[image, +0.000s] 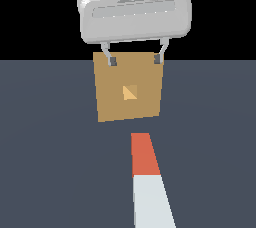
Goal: Insert the peg into the horizontal hole in a box.
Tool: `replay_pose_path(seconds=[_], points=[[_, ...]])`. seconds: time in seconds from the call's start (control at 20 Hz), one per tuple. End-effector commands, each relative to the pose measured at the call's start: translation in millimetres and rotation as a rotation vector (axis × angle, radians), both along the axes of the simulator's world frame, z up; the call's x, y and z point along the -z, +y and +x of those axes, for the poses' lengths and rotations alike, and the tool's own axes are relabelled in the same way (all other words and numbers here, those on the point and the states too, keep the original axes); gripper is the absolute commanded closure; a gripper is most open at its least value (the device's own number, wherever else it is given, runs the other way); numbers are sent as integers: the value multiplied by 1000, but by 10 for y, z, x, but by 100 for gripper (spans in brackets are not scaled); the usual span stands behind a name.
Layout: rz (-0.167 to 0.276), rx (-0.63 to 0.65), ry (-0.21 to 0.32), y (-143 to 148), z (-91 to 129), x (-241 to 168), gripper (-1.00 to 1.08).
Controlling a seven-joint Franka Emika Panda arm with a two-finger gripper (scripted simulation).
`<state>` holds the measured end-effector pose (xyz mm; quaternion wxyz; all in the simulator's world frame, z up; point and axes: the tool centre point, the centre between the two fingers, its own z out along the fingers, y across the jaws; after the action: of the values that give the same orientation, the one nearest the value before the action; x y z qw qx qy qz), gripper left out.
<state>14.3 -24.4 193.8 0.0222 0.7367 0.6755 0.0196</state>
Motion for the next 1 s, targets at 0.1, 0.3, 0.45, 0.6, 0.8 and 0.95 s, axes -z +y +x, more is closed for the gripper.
replay_pose_path(seconds=[0.1,0.3,0.45,0.6,0.8,0.95], points=[[0,-1,0,-12,0,8,-92],[0,-5,3,-105,0,70,-92],[0,-12,7,-237,2,158,-92],[1,-21,13,-424,5,283,-92],[2,-37,24,-753,17,504,-92],[2,-51,33,-1032,33,692,-92]])
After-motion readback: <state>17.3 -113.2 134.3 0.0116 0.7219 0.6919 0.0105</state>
